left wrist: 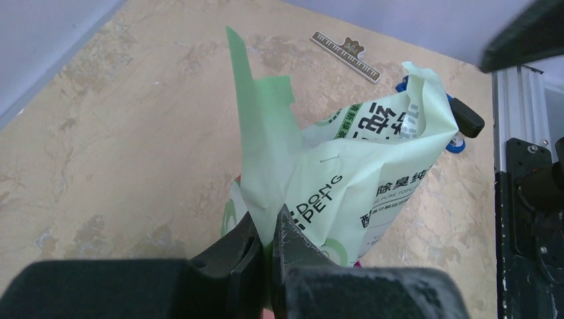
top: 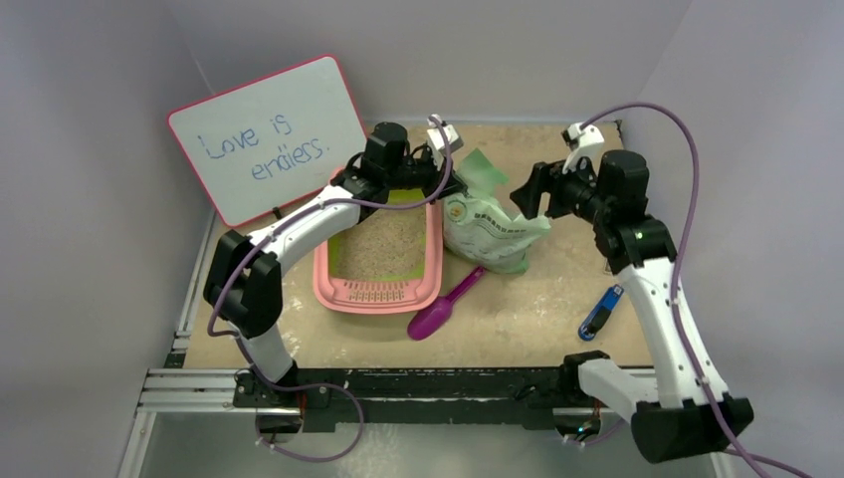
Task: Fill the litter box with clean litter
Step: Open the cat litter bag at the center of the board.
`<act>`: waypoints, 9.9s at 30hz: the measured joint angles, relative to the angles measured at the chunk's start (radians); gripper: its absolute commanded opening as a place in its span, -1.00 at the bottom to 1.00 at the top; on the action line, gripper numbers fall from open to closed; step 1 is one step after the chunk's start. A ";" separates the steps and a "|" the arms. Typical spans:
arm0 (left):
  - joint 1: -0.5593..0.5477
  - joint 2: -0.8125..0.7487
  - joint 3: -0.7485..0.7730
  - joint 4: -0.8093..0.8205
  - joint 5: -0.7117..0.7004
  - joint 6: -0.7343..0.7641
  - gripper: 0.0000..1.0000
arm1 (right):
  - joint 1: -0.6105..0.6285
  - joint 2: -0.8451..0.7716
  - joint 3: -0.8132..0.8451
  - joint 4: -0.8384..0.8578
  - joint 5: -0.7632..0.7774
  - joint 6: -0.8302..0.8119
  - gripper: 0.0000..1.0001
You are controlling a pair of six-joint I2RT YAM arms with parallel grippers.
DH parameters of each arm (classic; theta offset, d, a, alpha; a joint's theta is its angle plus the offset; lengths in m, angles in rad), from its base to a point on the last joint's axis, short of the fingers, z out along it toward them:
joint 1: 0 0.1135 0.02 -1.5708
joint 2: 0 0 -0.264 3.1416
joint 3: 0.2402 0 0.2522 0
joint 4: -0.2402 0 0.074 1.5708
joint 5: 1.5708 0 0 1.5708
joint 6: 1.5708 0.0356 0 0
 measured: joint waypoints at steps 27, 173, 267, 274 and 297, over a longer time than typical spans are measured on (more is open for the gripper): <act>0.002 0.000 -0.034 0.093 0.002 -0.076 -1.00 | -0.105 0.525 0.101 0.480 -0.711 0.061 -0.04; 0.011 -0.084 0.047 0.040 -0.053 0.082 -1.00 | -0.322 -0.109 -0.500 0.688 -0.614 0.372 0.98; 0.000 -0.097 -0.006 0.109 -0.078 0.114 -1.00 | 0.620 0.068 -0.574 0.348 0.706 0.668 0.65; -0.004 -0.095 -0.005 0.109 -0.130 0.103 -1.00 | 0.556 0.124 -0.571 0.363 0.761 0.642 0.66; 0.006 -0.097 -0.003 0.109 -0.177 0.081 -1.00 | 0.324 -0.108 -0.759 0.524 0.374 0.686 0.75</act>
